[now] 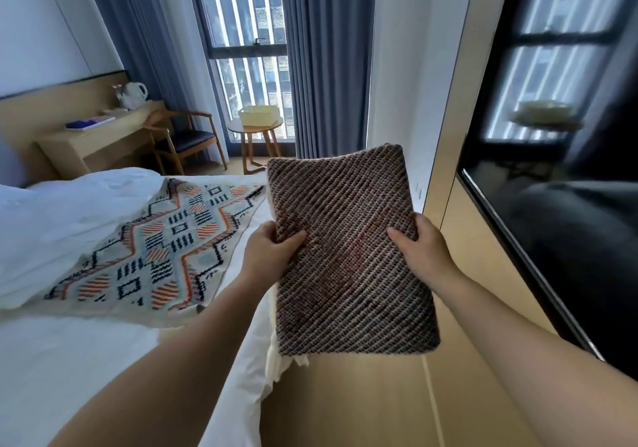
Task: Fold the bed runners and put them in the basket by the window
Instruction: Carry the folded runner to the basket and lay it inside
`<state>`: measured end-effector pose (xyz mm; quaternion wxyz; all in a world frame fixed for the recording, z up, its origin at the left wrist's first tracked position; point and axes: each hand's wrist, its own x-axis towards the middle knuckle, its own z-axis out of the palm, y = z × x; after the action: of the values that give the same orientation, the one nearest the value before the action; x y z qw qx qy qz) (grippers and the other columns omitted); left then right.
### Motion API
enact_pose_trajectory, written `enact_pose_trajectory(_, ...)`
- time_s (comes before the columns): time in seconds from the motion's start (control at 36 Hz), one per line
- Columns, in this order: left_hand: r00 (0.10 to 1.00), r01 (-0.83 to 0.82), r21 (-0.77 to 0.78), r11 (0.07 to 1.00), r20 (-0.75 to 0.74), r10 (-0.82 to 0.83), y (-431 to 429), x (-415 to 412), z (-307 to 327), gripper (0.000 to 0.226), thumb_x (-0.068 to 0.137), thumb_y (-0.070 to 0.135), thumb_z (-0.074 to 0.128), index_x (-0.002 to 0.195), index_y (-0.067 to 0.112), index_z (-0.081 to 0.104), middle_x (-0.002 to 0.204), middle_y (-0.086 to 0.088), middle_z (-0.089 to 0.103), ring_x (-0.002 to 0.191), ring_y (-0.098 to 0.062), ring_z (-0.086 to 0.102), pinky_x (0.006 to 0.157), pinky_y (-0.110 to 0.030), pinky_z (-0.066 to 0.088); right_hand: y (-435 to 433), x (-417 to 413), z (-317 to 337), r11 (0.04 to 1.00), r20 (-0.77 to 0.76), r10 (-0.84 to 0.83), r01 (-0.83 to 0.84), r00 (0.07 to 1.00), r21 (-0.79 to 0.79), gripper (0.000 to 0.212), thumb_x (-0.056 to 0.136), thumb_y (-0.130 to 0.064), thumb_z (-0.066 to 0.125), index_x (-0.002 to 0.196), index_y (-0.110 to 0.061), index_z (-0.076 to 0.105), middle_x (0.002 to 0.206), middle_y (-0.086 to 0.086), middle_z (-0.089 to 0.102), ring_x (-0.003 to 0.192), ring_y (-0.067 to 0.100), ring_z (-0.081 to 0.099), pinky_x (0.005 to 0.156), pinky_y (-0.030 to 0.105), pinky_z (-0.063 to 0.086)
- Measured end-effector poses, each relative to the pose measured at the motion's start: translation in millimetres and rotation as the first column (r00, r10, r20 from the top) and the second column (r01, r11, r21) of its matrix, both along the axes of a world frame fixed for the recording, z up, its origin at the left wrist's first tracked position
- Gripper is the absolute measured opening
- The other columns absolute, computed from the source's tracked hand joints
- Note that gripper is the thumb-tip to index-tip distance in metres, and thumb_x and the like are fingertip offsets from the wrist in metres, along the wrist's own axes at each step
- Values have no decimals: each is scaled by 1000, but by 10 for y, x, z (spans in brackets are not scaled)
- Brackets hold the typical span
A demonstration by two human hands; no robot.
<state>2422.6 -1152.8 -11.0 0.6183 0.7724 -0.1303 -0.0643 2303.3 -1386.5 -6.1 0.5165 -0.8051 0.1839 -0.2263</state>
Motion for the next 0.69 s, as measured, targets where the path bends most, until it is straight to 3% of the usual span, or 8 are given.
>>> enact_pose_trajectory(0.19, 1000, -3, -38, 999, -12, 2, -580, 785, -130, 40, 80, 26, 75, 114, 10, 63, 100, -3, 72, 89, -18, 70, 86, -42, 56, -508, 763, -96, 1000, -17, -13, 13, 1000, -19, 37, 93, -27, 60, 127, -14, 55, 115, -1, 62, 101, 16, 59, 88, 27, 45)
enact_pose_trajectory(0.33, 1000, -4, -38, 999, 15, 4, -966, 1543, -257, 36, 80, 27, 75, 110, 12, 64, 99, -1, 72, 89, -17, 70, 86, -41, 56, -869, 1512, -187, 998, -48, -24, 21, 999, -64, 39, 94, -33, 58, 129, -17, 53, 119, -1, 63, 107, 19, 60, 96, 39, 48)
enact_pose_trajectory(0.69, 993, 45, 100, 994, 101, -56, -1746, 3620, -188, 35, 78, 36, 74, 109, 20, 67, 96, 9, 72, 87, -8, 68, 86, -37, 55, -1526, 3445, -138, 994, -57, -97, 94, 994, -56, 37, 96, -29, 55, 132, -18, 51, 123, 0, 59, 111, 18, 56, 99, 31, 43)
